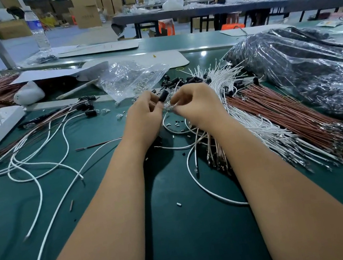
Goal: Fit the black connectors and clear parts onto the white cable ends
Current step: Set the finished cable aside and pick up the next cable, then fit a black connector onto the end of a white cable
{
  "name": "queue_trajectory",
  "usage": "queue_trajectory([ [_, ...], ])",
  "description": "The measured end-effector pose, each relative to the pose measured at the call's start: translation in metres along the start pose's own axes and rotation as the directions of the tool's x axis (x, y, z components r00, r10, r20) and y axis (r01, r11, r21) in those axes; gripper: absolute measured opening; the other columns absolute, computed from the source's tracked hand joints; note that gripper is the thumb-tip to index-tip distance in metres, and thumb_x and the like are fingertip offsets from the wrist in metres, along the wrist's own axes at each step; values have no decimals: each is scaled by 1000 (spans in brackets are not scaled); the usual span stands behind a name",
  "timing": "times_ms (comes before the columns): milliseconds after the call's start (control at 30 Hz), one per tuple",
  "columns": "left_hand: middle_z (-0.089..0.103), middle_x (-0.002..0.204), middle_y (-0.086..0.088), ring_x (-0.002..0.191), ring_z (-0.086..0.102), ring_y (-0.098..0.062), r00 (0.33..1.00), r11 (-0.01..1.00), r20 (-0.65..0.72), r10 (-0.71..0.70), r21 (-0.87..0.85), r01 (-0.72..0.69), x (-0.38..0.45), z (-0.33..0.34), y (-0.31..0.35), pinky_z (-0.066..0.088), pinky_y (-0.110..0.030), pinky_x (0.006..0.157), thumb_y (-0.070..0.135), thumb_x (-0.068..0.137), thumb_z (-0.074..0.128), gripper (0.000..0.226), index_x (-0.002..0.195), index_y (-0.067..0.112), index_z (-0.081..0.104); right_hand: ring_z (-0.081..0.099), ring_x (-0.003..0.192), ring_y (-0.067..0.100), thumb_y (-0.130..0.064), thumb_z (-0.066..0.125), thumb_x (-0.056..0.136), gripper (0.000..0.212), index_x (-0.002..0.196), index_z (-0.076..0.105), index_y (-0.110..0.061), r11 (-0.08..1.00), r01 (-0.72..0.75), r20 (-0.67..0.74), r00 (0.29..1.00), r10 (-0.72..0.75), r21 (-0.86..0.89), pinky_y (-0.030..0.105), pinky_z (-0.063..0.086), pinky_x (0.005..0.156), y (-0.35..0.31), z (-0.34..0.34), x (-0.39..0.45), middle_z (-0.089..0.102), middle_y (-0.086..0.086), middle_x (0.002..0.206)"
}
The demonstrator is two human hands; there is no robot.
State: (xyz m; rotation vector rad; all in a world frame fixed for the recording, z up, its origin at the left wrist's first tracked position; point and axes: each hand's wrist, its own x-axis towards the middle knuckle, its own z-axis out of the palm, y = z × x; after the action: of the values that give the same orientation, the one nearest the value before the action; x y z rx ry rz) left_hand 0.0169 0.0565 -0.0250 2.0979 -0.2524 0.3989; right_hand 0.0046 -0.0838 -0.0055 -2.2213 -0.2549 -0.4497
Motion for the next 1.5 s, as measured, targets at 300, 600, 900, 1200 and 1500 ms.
queue_trajectory([
  [300,65,72,-10,51,44,-12,997,997,27,66,-44,-65,-3,1,0,38,-27,56,15,92,59,3,93,14,61,55,62,7,-12,59,94,18,78,66,-18,868,-153,-44,979,197,472,17,47,59,5,-13,3,64,3,73],
  [600,64,74,-19,56,46,-17,995,995,40,89,-44,-87,-3,1,1,40,-28,58,16,91,59,4,89,19,61,47,48,3,-14,61,93,20,73,65,-13,841,-160,-41,977,211,517,13,41,49,6,-13,5,59,-6,55],
  [900,64,75,-22,46,37,-5,997,991,46,59,-127,-53,-4,1,3,33,-13,46,14,90,59,7,85,15,65,53,55,2,-14,66,90,13,78,66,-18,863,-151,-48,979,198,482,17,44,57,9,-11,5,61,-3,66],
  [1200,64,67,-5,52,48,-2,999,989,14,40,-146,-38,-2,3,1,39,-13,53,15,92,59,13,80,17,64,56,62,6,-10,70,86,14,77,67,-21,882,-107,-47,988,145,459,18,49,61,7,-11,5,64,-1,70],
  [1500,64,71,-5,62,53,-11,995,977,-69,69,-198,-81,0,3,3,44,-19,60,12,89,64,7,83,14,66,52,50,2,-8,59,94,13,84,64,-15,834,-165,23,983,180,527,12,41,49,7,-9,3,60,3,68],
])
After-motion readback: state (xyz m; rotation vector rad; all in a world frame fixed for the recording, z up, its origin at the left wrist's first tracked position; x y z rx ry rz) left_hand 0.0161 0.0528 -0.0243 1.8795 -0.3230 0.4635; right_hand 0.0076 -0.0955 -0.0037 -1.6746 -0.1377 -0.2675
